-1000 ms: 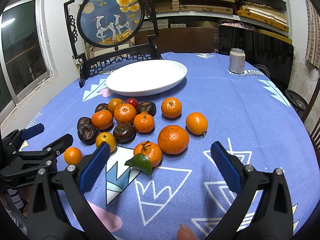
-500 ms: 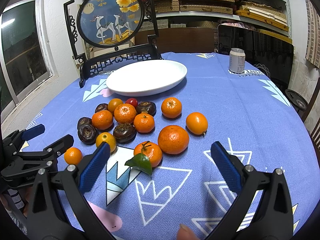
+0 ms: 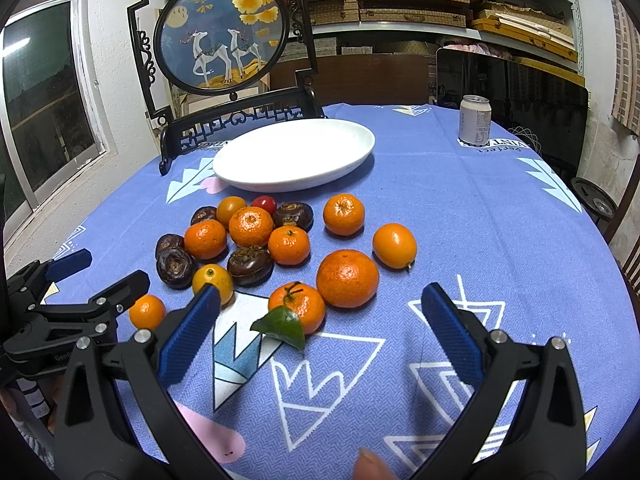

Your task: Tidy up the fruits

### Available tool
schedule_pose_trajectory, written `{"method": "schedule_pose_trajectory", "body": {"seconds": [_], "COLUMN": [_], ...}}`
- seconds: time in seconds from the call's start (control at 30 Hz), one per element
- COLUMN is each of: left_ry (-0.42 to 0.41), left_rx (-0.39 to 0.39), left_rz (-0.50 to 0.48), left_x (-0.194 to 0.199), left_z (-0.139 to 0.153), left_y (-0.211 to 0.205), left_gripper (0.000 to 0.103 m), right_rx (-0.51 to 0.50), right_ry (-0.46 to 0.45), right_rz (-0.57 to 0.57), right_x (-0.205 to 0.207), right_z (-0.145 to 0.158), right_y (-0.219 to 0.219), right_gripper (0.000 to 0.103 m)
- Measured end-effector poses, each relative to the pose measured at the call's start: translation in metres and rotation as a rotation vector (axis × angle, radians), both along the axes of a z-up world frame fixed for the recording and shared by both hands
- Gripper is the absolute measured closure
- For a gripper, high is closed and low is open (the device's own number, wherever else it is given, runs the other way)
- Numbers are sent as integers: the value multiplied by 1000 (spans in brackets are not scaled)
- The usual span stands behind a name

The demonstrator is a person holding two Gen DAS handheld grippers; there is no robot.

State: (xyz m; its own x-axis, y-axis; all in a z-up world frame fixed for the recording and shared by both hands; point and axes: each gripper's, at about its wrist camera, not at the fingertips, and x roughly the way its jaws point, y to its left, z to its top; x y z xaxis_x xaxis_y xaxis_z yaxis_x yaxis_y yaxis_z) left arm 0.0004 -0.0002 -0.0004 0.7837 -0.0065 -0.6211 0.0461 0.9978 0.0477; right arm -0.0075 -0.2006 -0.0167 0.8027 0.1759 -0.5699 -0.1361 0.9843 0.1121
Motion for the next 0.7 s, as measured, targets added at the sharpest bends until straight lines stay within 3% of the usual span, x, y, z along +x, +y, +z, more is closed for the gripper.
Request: {"method": "schedule_pose_trajectory", "body": {"seconds": [0.7], "left_ry": [5], "left_rx": [-2], "left_rz": [0], "left_x": [0], "left_z": [-17], "left_y": [-7], "left_gripper": [1], "right_rx": [-1], "right_ry": [2], "right_rz": [7], "right_x": [1], "right_z": [-2], "right_y": [2], "right_gripper": [2]}}
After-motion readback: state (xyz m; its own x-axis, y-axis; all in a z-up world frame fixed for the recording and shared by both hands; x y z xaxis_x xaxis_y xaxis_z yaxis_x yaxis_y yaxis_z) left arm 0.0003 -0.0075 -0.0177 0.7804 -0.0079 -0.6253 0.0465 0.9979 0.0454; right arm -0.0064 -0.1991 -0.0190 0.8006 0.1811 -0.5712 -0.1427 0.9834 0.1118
